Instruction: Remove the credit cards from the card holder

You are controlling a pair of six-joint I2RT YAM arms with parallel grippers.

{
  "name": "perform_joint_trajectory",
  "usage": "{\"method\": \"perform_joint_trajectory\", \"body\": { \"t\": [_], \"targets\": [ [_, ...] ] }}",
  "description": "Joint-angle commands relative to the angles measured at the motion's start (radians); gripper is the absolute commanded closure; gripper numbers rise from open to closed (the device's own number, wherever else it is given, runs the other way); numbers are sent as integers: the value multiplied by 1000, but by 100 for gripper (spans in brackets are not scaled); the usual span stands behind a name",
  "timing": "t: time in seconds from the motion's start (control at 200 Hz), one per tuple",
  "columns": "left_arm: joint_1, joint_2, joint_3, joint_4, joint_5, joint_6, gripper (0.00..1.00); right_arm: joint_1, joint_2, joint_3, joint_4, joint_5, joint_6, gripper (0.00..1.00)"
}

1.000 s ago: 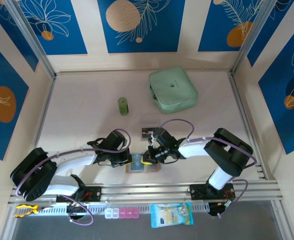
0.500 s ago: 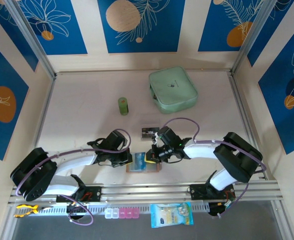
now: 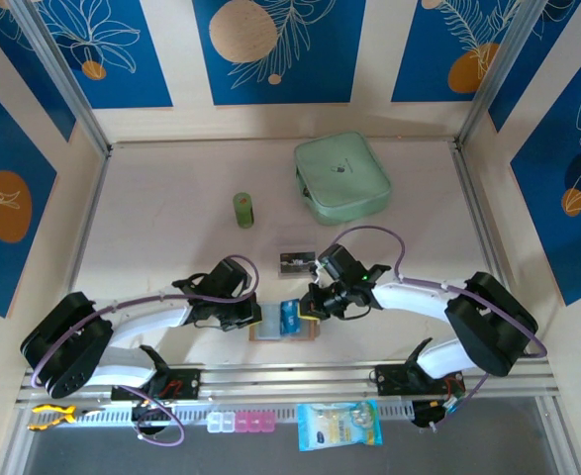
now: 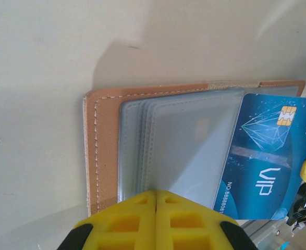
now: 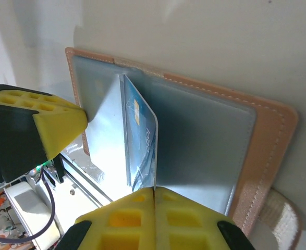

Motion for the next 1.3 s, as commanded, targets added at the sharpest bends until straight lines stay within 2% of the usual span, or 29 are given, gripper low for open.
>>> {"method": "perform_joint_trajectory", "body": {
  "t": [0.0,0.405,0.625,0.735,0.825,1.21,1.295],
  "targets": [
    [-1,21,-21,-17,-16,9,100,-5,-14,36,-77,8,-33,100],
    [0,24,-19,-13,-15,8,99,1,5,81,-125,-20,-56,100],
    [-1,29,-7,-17,-10,12,99,19,39,99,-114,-4,-13,100],
    [0,28,-8,-20,-12,13,99,30,40,101,-105,11,15,90],
    [0,25,-7,-23,-12,13,99,39,40,93,-88,16,38,88],
    [0,20,-12,-23,-12,11,99,48,52,75,-54,28,63,88],
    [0,18,-11,-25,-12,10,99,47,51,77,-60,32,61,92]
  ]
}}
